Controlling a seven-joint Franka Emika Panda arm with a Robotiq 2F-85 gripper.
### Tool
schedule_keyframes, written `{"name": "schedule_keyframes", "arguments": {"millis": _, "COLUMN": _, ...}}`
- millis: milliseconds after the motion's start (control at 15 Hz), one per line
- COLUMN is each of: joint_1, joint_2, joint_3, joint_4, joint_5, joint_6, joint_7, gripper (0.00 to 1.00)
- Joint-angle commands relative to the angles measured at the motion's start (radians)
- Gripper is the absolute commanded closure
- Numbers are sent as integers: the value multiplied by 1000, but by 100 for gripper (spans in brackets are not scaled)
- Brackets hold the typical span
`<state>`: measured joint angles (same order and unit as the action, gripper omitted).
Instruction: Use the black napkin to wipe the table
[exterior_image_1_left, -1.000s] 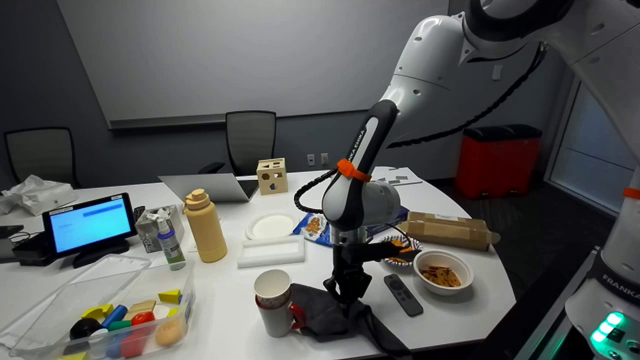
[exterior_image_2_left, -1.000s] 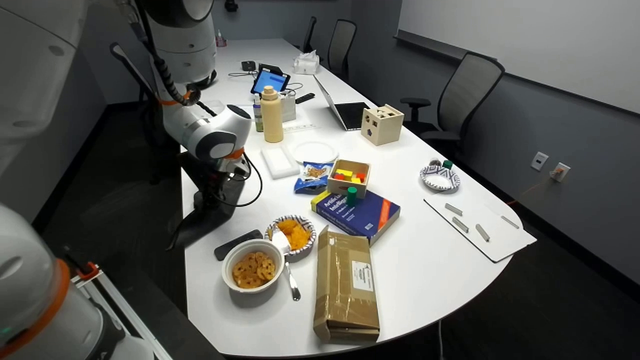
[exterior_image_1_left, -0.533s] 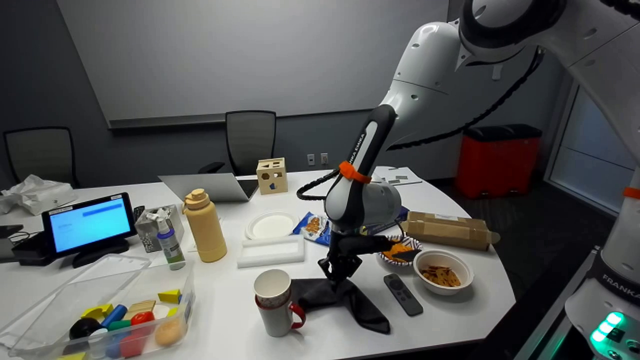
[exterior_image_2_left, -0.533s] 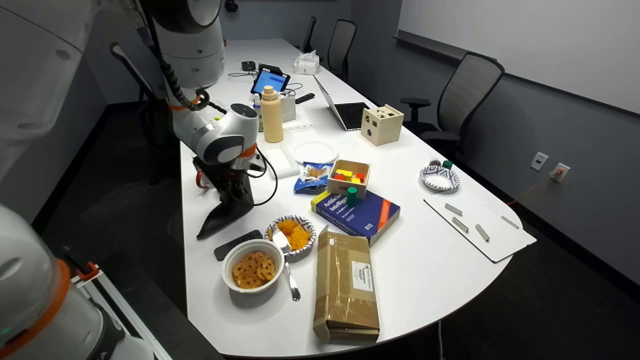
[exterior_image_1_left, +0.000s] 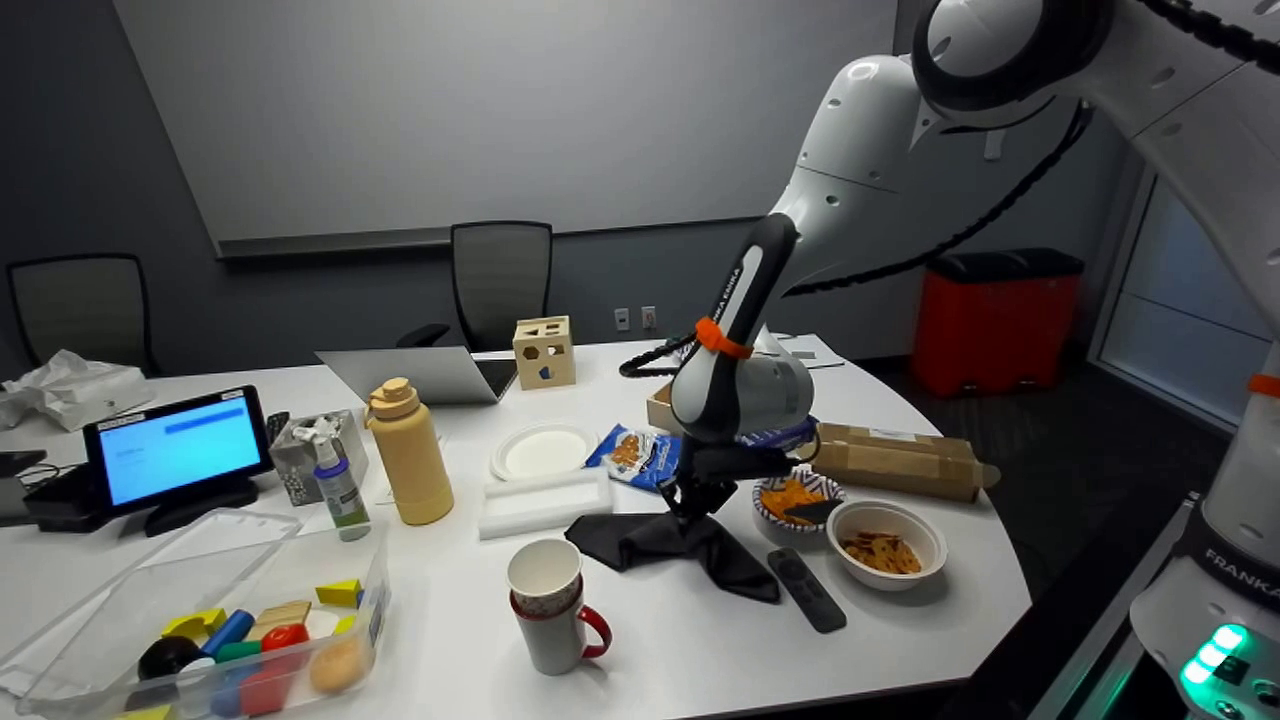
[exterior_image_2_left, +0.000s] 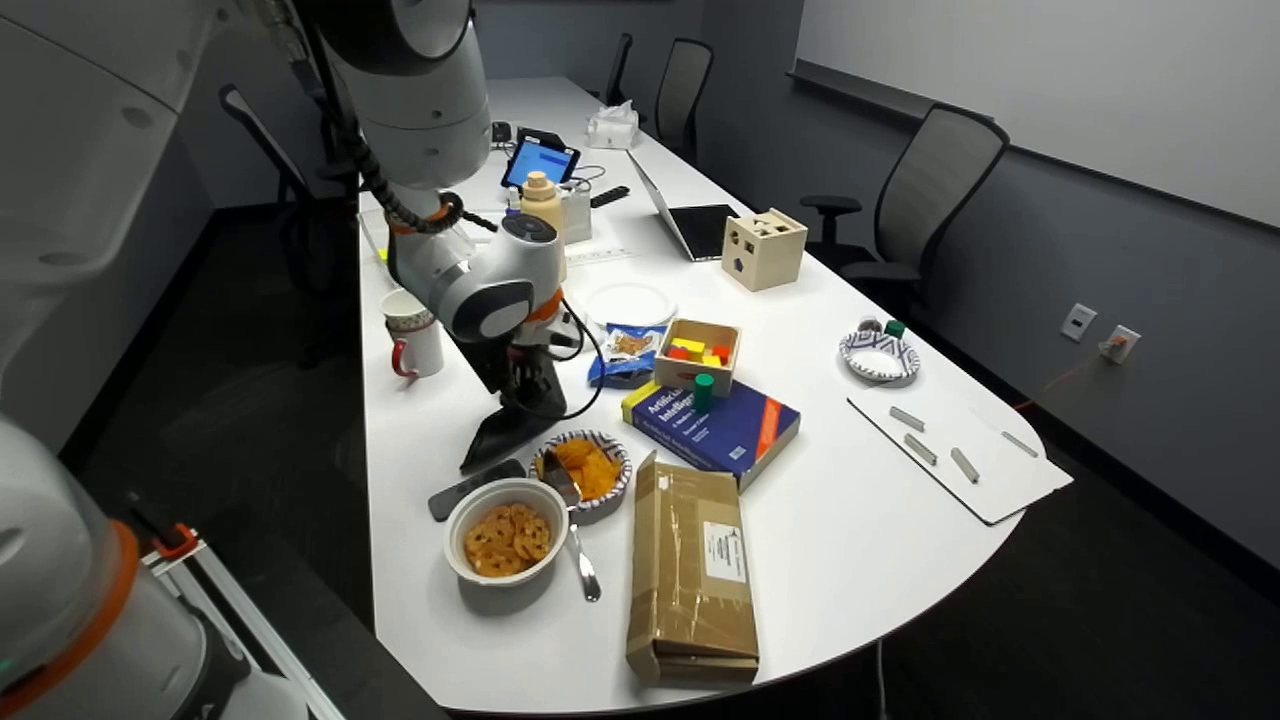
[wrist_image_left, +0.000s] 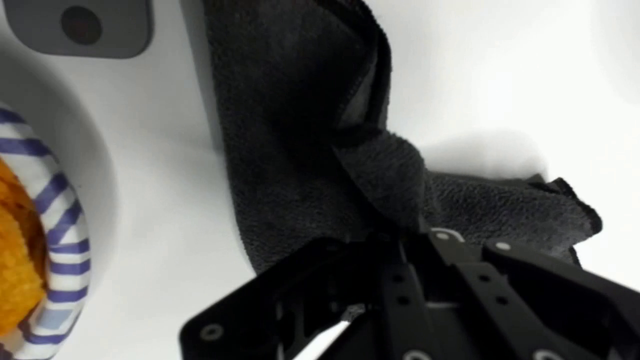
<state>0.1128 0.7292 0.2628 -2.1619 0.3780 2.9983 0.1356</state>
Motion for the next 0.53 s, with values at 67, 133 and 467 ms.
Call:
{"name": "schedule_keyframes", "arguments": {"millis": 67, "joint_1": 37, "joint_2": -52, "joint_3": -50, "joint_4": -41, "joint_5": -53, "joint_6": -176, "joint_7": 61, "gripper": 98}}
{"name": "schedule_keyframes", "arguments": {"millis": 133, "joint_1": 34, "joint_2": -57, "joint_3": -40, "joint_4": -48, "joint_5": -53, "joint_6": -222, "joint_7": 58, "gripper": 98}}
{"name": "schedule_keyframes", "arguments": {"millis": 467, "joint_1": -10, "joint_2": -71, "joint_3": 95, "joint_4": -70, "joint_5": 8, "joint_6": -396, "joint_7": -22, "gripper": 98}}
